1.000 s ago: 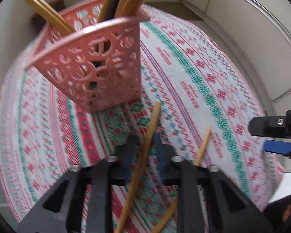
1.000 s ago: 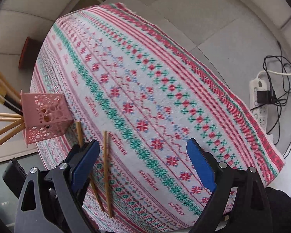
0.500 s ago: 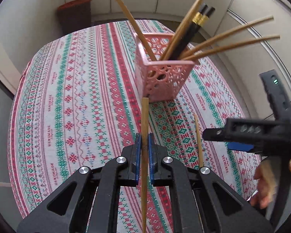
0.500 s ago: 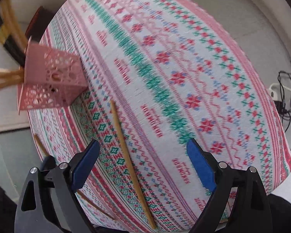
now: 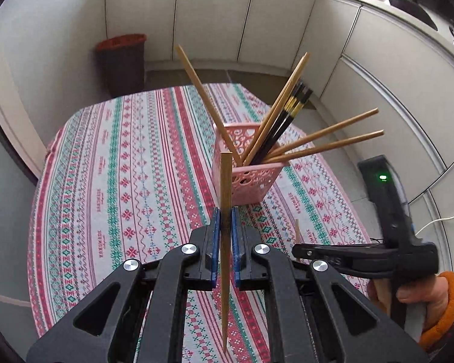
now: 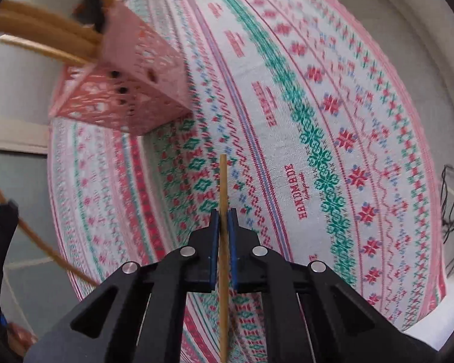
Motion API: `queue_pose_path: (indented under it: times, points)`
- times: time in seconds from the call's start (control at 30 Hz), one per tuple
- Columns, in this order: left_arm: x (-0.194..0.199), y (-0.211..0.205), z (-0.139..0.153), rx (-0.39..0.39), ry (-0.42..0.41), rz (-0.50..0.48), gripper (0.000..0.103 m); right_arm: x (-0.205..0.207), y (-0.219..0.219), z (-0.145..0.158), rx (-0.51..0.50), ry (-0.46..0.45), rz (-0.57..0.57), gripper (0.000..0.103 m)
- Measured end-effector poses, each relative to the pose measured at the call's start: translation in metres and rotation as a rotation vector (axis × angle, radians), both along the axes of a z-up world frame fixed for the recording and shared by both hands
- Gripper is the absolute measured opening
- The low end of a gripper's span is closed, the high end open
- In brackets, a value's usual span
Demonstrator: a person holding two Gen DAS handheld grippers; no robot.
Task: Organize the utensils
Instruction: 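Lift the left tool's chopstick while the right tool grasps the last bamboo chopstick, then carry both chopsticks over the pink basket and open both tools to drop them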
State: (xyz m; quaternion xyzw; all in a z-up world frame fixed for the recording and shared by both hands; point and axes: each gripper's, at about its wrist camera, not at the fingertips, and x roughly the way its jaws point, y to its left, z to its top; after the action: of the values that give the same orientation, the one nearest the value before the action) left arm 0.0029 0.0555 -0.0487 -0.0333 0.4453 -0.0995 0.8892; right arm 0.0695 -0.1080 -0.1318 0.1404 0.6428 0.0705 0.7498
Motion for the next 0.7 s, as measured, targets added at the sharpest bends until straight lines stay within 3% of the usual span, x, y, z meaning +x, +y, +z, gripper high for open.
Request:
queue_pose_path:
  times: [0.1,0.37,0.6,0.7]
  points:
    - [-0.006,0.009,0.009,-0.014,-0.028,-0.002,0.006,-0.021,-0.002,0.033,0.047,-0.097,0.068,0.006]
    - [-0.02,0.041,0.047,-0.069,-0.112,0.042,0.006,-0.065,-0.002,0.099,0.181,-0.238,0.176,0.006]
    - [-0.021,0.049,0.08,-0.082,-0.191,0.083,0.006,-0.088,-0.001,0.144,0.201,-0.325,0.228,0.007]
    - [-0.02,0.044,0.097,-0.063,-0.239,0.083,0.006,-0.089,-0.003,0.177,0.215,-0.389,0.229,0.007]
